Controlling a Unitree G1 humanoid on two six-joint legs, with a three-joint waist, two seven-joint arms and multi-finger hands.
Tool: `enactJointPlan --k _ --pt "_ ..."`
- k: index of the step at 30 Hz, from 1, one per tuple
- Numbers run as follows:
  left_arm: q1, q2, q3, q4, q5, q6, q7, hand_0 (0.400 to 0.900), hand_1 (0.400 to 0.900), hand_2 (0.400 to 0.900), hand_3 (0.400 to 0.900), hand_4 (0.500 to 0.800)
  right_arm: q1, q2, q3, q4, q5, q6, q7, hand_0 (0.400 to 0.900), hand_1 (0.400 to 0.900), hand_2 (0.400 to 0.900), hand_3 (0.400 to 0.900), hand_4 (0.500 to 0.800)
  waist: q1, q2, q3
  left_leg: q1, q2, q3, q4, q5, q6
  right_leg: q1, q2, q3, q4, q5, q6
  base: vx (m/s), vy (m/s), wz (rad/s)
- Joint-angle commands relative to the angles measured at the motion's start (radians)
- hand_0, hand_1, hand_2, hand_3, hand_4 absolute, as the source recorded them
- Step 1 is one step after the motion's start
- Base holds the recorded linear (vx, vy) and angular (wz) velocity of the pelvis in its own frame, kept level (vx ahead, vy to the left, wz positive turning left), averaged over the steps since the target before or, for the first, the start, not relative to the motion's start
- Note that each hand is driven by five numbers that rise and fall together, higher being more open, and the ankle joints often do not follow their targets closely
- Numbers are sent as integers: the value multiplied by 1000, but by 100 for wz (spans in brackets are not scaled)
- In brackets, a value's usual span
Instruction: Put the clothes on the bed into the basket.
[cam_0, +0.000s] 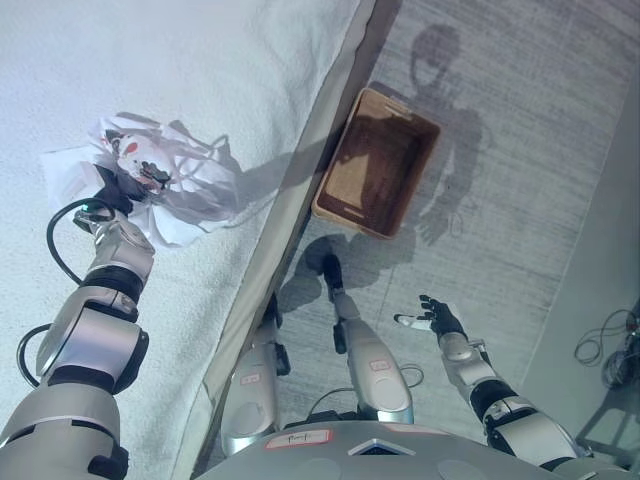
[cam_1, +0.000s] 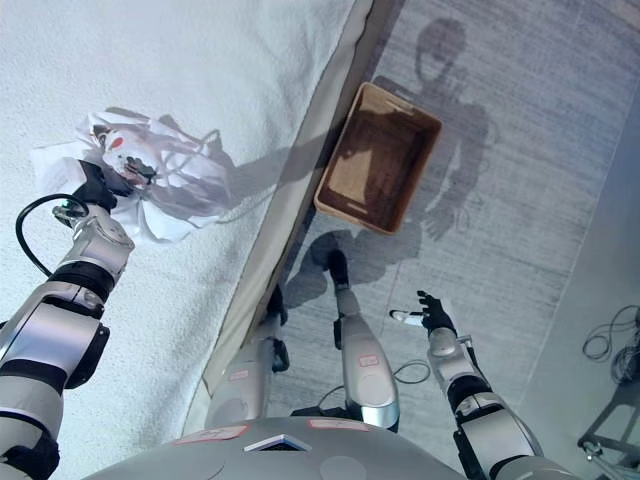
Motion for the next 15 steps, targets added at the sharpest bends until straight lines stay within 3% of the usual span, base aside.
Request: enactJointPlan --k 1,10,15 --pt "-11 -34 27 -24 -5 -33 16 400 400 400 400 500 41 -78 -12 14 19 15 -19 900 900 900 900 800 -13 83 -25 -15 18 -73 -6 -22 -32 94 -18 -62 -1 -117 28 48 -37 -9" --pt "48 -92 35 -168 -16 -69 -4 400 400 400 400 500 75 -89 -45 57 3 30 8 900 900 900 900 800 -9 126 -52 123 27 -62 -6 -53 -39 222 -10 -55 -1 -163 10 43 -63 -3" --pt "38 -121 42 -158 -37 -83 -8 400 400 400 400 500 90 -96 -72 98 12 32 12 900 900 900 900 800 -23 145 -62 186 38 -50 -6 -64 -43 279 -1 -52 -1 -184 2 19 -71 -5"
